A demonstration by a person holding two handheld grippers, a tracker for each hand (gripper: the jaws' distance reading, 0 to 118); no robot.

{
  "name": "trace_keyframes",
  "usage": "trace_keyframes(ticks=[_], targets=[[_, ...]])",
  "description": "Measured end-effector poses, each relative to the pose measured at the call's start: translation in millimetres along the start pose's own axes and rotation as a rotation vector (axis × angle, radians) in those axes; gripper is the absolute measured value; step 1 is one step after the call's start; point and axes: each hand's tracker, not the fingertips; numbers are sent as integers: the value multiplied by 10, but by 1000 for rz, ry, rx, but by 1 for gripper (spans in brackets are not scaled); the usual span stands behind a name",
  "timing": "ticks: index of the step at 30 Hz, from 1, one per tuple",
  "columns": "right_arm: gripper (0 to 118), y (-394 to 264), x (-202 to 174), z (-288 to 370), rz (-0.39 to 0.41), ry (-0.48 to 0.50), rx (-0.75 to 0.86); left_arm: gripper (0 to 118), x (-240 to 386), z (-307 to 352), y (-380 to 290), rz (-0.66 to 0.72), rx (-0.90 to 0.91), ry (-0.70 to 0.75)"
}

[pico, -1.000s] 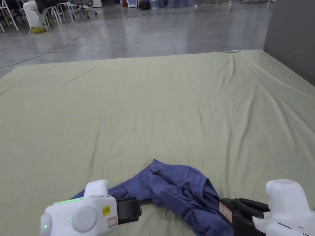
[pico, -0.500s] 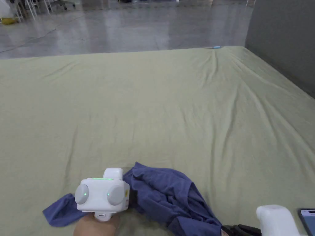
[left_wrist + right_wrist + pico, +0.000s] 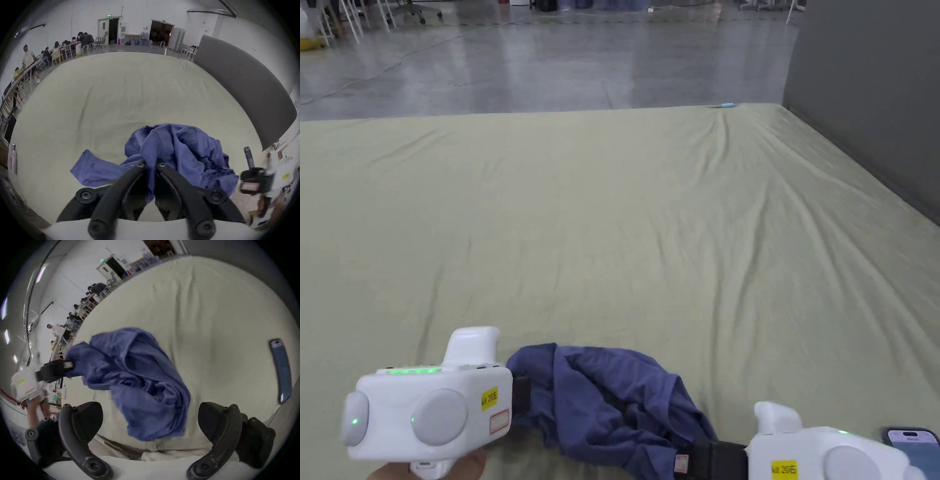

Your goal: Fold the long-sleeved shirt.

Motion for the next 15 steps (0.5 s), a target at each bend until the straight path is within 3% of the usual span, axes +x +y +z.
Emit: trace_keyframes(ticks=[1, 2, 4, 5, 8, 15], targets=[[20, 2, -30, -85, 0, -36, -38, 0, -20, 59, -25, 2, 4, 5], [9, -29, -65, -149, 4, -57, -57, 0, -52, 126, -55, 10, 9, 13], [9, -94, -111, -194, -3, -80, -69, 0, -122, 217, -95, 22, 16, 26], [8, -108, -106, -129, -44, -57, -38, 0, -172, 279, -114, 40, 15, 30], [8, -25, -164, 165, -44, 78, -13, 0, -323, 446, -105, 75, 12, 20], [8, 898, -844, 1539, 192, 135, 284, 0, -540, 1070, 604, 78, 149, 39]])
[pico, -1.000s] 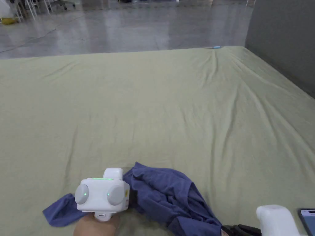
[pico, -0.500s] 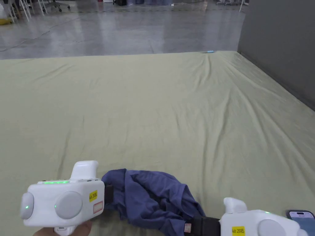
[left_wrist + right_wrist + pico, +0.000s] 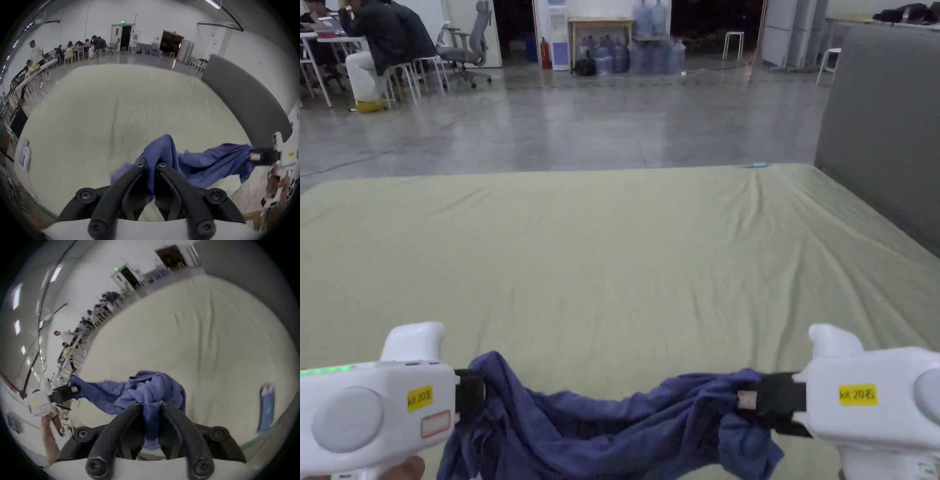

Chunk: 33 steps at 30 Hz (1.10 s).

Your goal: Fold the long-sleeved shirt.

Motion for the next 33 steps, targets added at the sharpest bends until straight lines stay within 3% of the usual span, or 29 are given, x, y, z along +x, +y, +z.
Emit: trace_keyframes(ticks=[3, 8, 11, 15, 18, 22, 28, 33], targets=[[8, 635, -333, 344, 109, 1, 103, 0, 18, 254, 517, -16, 79, -28], [8, 1661, -952, 672, 274, -136, 244, 0, 104, 580, 1488, -67, 168, -33], [8, 2177, -1143, 733, 268, -187, 269, 0, 162, 681, 2039, -95, 215, 8], [8, 2724, -1274, 666, 250, -237, 282, 0, 122, 635, 2675, -15, 247, 20], [8, 3037, -1250, 582, 236, -290, 274, 0, 5, 469, 3027, 54, 214, 16], [8, 3252, -1134, 472, 167, -257, 259, 0, -58, 317, 3178, 170, 201, -55], [8, 3119, -940, 25, 179, -287, 239, 0, 46, -120, 2945, 44, 199, 20], [8, 2416, -498, -674, 230, -282, 121, 0, -143, -892, 2179, -11, 40, 134]])
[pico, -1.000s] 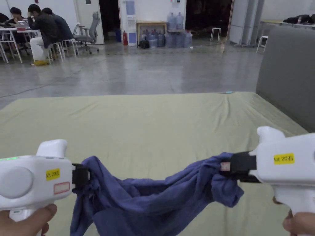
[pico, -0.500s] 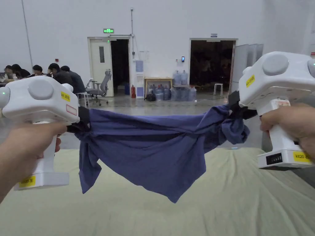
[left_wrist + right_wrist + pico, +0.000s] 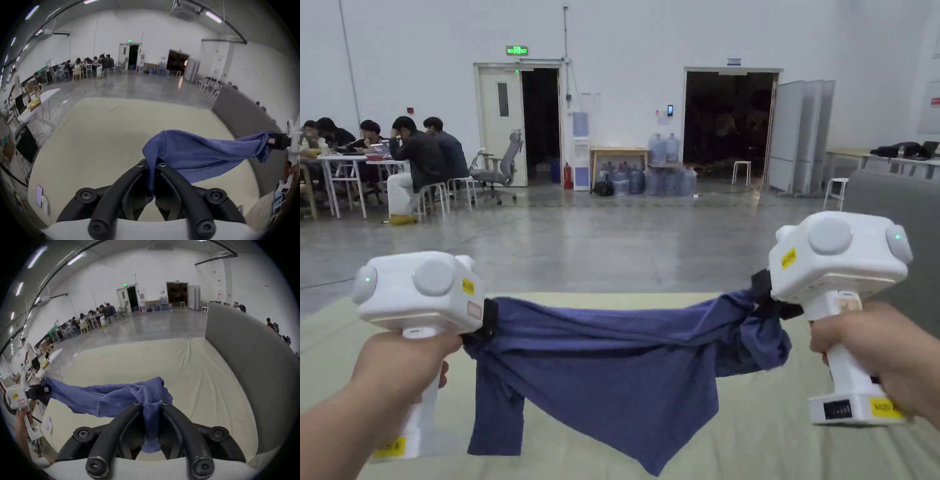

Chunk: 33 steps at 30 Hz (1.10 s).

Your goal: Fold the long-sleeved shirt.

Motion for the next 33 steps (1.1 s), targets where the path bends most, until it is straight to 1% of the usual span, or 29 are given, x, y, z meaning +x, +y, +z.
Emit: trace_keyframes(ticks=[2, 3, 5, 7, 9, 11, 14, 17, 19, 20, 22, 23, 24, 27, 28, 29, 30, 31, 32, 33], targets=[[8, -514, 58, -317, 21, 24, -67, 0, -63, -290, -461, 6, -70, 10], [8, -765, 108, -477, 18, 36, -101, 0, -97, -412, -696, 13, -103, 14], [8, -1409, 189, -782, 19, 20, -234, 0, -218, -714, -1196, 9, -182, 1], [8, -1980, 303, -977, -13, 22, -340, 0, -252, -846, -1688, -21, -259, 6], [8, -2484, 393, -1022, -24, 20, -417, 0, -282, -847, -2201, -50, -323, -10], [8, -2800, 430, -888, -31, 31, -431, 0, -335, -747, -2554, -48, -357, -23], [8, -3111, 469, -634, -10, 39, -449, 0, -478, -475, -2924, -24, -332, -80], [8, -3324, 445, -399, -8, 42, -461, 0, -586, -250, -3183, 8, -339, -82], [8, -3472, 391, -278, 4, 56, -462, 0, -630, -136, -3334, 44, -348, -111], [8, -3541, 352, -264, 24, 47, -469, 0, -621, -72, -3414, 41, -353, -106], [8, -3672, 289, -286, 103, 17, -499, 0, -602, -32, -3526, 7, -367, -96], [8, -3763, 254, -305, 124, -5, -510, 0, -593, -26, -3578, -11, -367, -84], [8, -3828, 244, -354, 127, -10, -528, 0, -576, -24, -3635, -9, -370, -81], [8, -3918, 284, -486, 86, -5, -533, 0, -582, -145, -3756, 6, -406, -75], [12, -3898, 298, -503, 76, -3, -528, 6, -584, -173, -3785, 7, -404, -73], [22, -3864, 315, -510, 60, 4, -531, 25, -585, -176, -3772, 5, -395, -70], [42, -3822, 342, -496, 28, 5, -540, 56, -580, -158, -3733, -1, -401, -43], [70, -3782, 357, -444, 11, -17, -544, 91, -576, -111, -3685, -13, -423, 15], [98, -3711, 350, -344, 9, -30, -547, 115, -585, -44, -3641, -28, -439, 56], [102, -3656, 357, -185, 4, -12, -532, 117, -603, 69, -3602, -27, -419, 46]])
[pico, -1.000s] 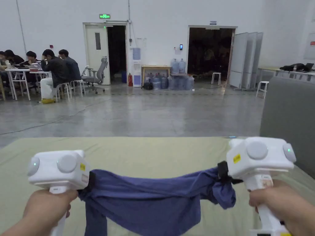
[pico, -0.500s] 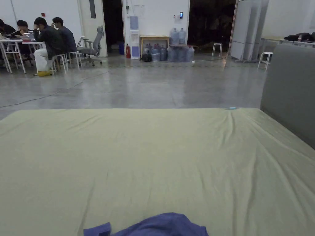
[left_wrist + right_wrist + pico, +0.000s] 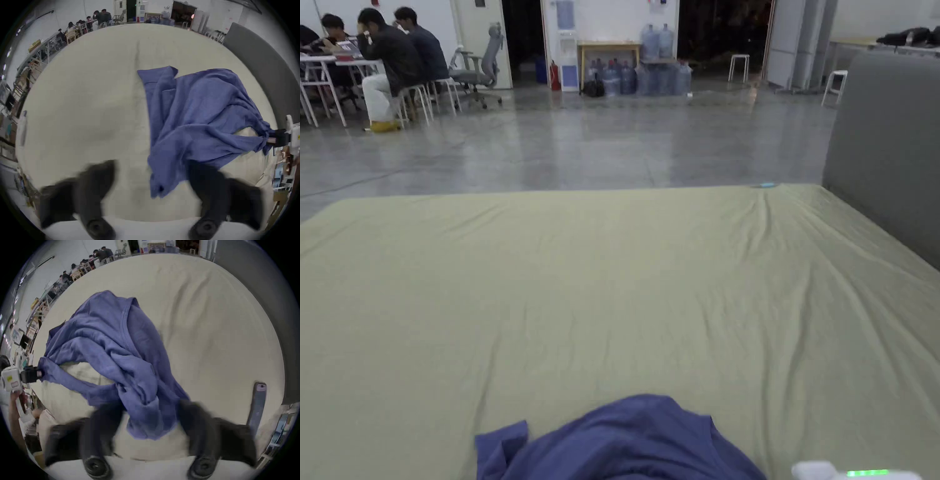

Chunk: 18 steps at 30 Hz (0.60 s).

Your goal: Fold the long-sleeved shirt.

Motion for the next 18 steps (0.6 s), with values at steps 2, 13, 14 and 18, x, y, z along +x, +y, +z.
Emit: trace_keyframes(ticks=[2, 13, 14, 18], targets=[[102, -84, 18, 379, -26, 86, 118, 117, -69, 365, -100, 19, 175, -63], [0, -1203, -453, 705, -158, 161, 138, 0, 502, 615, -1178, -48, -58, -211], [0, -1259, -525, 649, -138, 219, 116, 0, 546, 616, -1140, -74, -58, -236], [0, -1266, -618, 616, -118, 317, 78, 11, 605, 666, -425, -67, 42, -264]])
